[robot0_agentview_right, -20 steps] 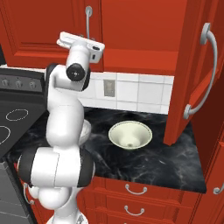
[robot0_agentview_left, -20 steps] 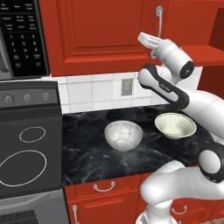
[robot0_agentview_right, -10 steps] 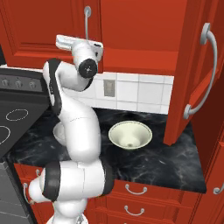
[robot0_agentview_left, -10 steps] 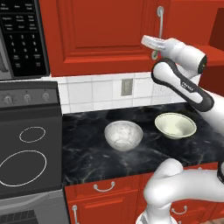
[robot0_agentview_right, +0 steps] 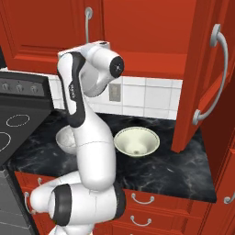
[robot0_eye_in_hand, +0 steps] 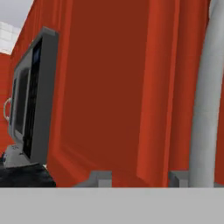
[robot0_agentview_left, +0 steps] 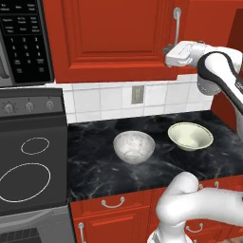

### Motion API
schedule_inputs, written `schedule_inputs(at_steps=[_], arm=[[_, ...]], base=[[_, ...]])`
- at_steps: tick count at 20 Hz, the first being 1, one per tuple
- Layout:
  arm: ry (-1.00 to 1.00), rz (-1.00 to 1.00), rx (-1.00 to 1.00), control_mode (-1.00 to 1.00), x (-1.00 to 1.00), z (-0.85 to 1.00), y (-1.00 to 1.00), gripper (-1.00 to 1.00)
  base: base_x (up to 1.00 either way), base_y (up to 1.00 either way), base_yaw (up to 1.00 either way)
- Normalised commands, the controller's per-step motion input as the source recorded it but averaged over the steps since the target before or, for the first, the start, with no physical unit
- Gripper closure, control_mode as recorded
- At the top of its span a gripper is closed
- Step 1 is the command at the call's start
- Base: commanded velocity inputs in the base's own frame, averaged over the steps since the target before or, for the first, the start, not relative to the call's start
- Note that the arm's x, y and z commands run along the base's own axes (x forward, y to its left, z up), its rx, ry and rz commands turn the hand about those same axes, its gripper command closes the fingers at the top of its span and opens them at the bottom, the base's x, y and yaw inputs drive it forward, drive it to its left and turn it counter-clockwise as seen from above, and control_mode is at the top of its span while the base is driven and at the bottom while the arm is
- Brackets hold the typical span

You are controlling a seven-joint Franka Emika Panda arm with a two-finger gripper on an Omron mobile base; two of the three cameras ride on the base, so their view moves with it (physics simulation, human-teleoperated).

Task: Open the cabinet. Pick the bowls from the counter and place them in the cabinet. Then close the cabinet.

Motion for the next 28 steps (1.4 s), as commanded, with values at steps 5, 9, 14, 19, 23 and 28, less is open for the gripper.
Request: schedule_inputs(at_steps=[5, 9, 14, 19, 23, 28], arm=[[-0.10, 0.01, -0.20, -1.00, -0.98, -0.02, 1.00, 1.00], [-0.06, -0.05, -0.08, -1.00, -1.00, -0.06, 1.00, 1.00], [0.00, -0.18, -0.01, -1.00, -1.00, -0.05, 1.00, 1.00], [0.00, -0.33, 0.00, -1.00, -1.00, -0.10, 1.00, 1.00], [0.00, -0.35, 0.00, -1.00, -0.93, -0.01, 1.00, 1.00], [0.00, -0.25, 0.02, -1.00, -0.51, -0.14, 0.55, 1.00]], base=[[0.00, 0.00, 0.00], [0.00, 0.00, 0.00], [0.00, 0.00, 0.00], [0.00, 0.00, 0.00], [0.00, 0.00, 0.00], [0.00, 0.00, 0.00]])
